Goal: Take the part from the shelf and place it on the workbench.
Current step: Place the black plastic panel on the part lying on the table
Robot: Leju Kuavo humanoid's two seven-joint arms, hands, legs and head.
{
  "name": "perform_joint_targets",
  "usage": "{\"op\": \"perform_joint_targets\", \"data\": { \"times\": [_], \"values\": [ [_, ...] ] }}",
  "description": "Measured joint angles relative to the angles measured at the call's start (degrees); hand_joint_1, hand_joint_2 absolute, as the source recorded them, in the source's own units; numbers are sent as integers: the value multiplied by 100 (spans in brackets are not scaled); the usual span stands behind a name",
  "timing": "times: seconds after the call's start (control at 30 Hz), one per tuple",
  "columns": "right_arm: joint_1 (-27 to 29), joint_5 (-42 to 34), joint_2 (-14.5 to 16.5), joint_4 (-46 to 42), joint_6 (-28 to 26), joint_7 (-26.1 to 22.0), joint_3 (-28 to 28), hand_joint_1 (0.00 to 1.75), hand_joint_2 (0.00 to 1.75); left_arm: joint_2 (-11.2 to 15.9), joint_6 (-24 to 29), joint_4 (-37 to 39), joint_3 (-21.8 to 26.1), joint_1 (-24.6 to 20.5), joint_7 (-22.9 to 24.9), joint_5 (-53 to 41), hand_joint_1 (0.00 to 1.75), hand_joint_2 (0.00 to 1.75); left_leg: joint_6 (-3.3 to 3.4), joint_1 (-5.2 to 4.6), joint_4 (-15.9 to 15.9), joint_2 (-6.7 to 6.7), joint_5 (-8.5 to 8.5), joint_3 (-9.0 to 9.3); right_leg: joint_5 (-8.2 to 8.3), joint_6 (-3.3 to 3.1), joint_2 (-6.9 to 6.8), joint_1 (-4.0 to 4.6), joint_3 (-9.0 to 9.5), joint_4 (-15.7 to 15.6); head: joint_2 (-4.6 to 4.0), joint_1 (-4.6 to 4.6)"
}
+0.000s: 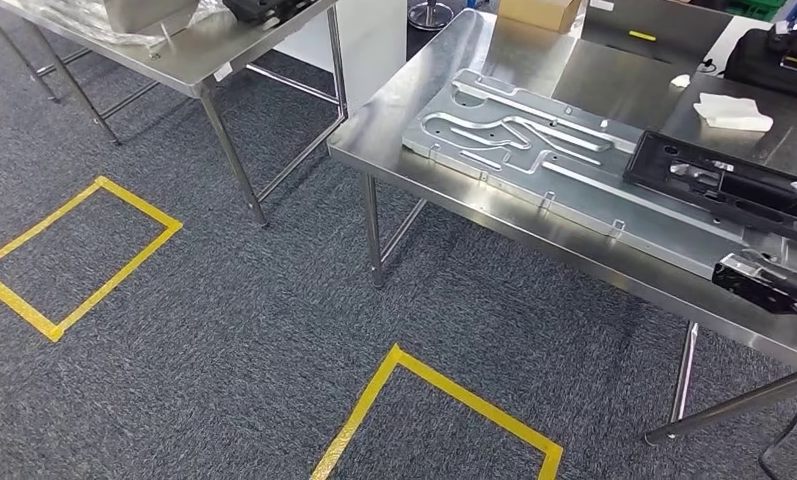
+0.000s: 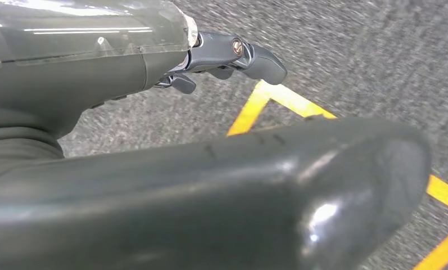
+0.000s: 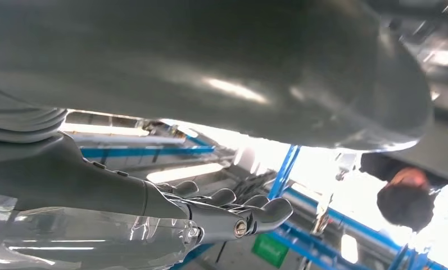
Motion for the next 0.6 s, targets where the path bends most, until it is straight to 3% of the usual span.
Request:
{"op": "perform_joint_targets", "data": {
  "times": [0.07, 0.13, 0.2, 0.27, 0.3, 0.37, 0.43, 0.47, 0.5, 0.53, 0.57, 0.6],
  "values": [
    [-1, -18, 68, 91, -28, -29, 13, 0, 0, 3, -5, 0, 0, -2, -3, -14, 0, 0, -19, 35, -584, -1, 265, 492, 102, 56, -3, -19, -151, 38, 0, 0],
    [0, -73, 90, 134, -42, -54, 8, 0, 0, 9, -16, 0, 0, -6, -8, -31, 0, 0, 18, 24, -1406, -12, 285, 1045, 191, 133, -12, -33, -245, 57, 0, 0],
    [1, -142, 110, 151, -34, -83, 3, 0, 0, 14, -31, 0, 0, -1, -15, -43, 0, 0, 97, -20, -1750, -25, 222, 1209, 286, 223, -25, -41, -273, 38, 0, 0],
    [18, -188, 139, 169, -16, -109, 5, 0, 0, 19, -43, 0, 0, 9, -19, -50, 0, 0, 205, -36, -1790, -19, 321, 1141, 345, 307, -26, -60, -287, 9, 0, -1],
    [31, -207, 148, 179, 0, -119, 4, 0, 0, 22, -46, 0, 0, 11, -18, -51, 0, 0, 266, -41, -1815, -8, 391, 1105, 260, 332, -19, -72, -328, 58, 0, -1],
    [50, -270, 166, 193, 59, -146, 2, 0, 0, 29, -43, 0, 1, 11, -18, -49, 0, 0, 359, -44, -1863, 17, 554, 976, -248, 349, -4, -83, -518, 537, 0, 0],
    [61, -348, 202, 203, 140, -195, 4, 0, 0, 36, -30, 0, 2, 13, -18, -37, 0, 0, 394, -78, -1854, 28, 693, 791, -774, 353, 6, -64, -730, 1322, 0, 1],
    [69, -380, 232, 211, 176, -218, 9, 0, 0, 37, -23, 0, 2, 13, -18, -31, 0, 0, 399, -94, -1841, 30, 757, 697, -850, 351, 11, -51, -755, 1601, 0, 1],
    [77, -402, 267, 219, 204, -233, 16, 0, 0, 37, -17, 0, 2, 13, -18, -27, 0, 0, 401, -108, -1823, 30, 812, 606, -805, 340, 15, -39, -697, 1711, 0, 1],
    [81, -417, 300, 226, 225, -242, 24, 0, 0, 37, -14, 0, 2, 13, -18, -26, 0, 0, 399, -119, -1797, 31, 866, 512, -665, 319, 17, -22, -511, 1587, 0, 1],
    [78, -434, 326, 229, 236, -252, 30, 0, 0, 37, -13, 0, 2, 11, -18, -26, 0, 0, 395, -126, -1766, 31, 914, 429, -527, 288, 18, -3, -233, 1287, 0, 1],
    [62, -464, 342, 231, 244, -269, 33, 0, 0, 34, -13, 0, 2, 10, -18, -26, 0, 0, 385, -137, -1730, 29, 957, 358, -489, 245, 15, 29, 111, 851, 0, 1]
  ]
}}
